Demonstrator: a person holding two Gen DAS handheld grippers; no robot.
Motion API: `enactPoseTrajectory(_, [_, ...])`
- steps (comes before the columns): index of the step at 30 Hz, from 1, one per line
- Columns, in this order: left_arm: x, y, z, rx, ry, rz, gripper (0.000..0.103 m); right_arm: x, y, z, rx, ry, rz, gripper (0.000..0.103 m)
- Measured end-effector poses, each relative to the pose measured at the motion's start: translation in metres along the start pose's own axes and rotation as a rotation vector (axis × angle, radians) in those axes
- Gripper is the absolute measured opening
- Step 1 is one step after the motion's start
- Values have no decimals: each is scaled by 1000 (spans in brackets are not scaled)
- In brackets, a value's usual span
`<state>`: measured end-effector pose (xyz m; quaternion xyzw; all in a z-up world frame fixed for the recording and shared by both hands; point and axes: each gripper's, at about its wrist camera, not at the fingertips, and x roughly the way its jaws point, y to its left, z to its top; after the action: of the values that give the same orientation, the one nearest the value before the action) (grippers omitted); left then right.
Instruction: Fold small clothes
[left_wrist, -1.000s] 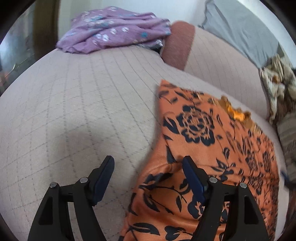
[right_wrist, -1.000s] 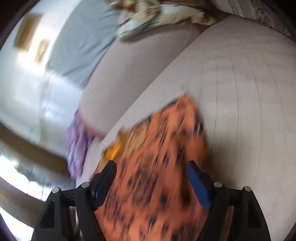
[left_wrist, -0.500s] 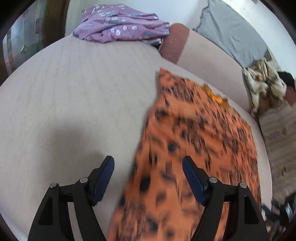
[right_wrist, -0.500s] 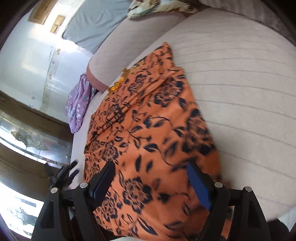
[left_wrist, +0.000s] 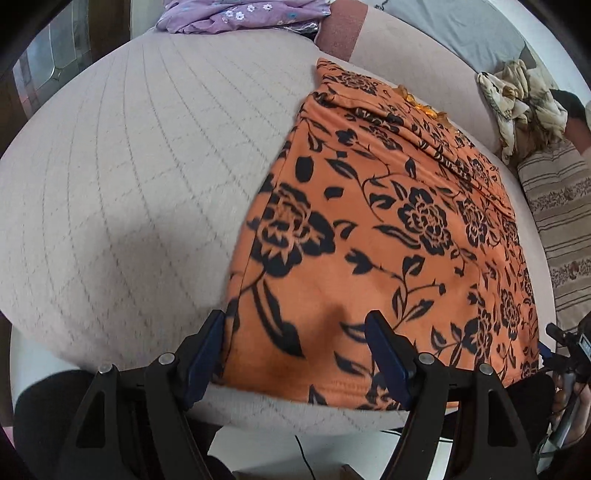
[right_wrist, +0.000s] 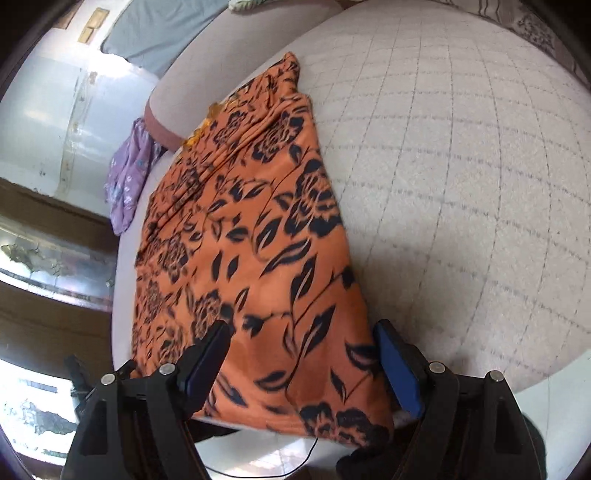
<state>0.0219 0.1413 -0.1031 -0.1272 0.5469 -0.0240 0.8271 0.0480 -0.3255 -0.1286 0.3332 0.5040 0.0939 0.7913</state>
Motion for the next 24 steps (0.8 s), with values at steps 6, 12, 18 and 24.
enactPoseTrajectory(6, [3,-7,-5,40,15,110,59,3,3,-16,-58,51,-12,77])
enactPoseTrajectory(12, [1,-3,-3,35,8,153,23,9,11,-18,-116,63,-103,65])
enactPoseTrajectory(18, [-8,-5,-5,63,6,136,11,5,13,-22,-140,66,-144,26])
enactPoseTrajectory(24, [2,-11,-9,101,-4,174,44,5,11,-21,-106,66,-82,61])
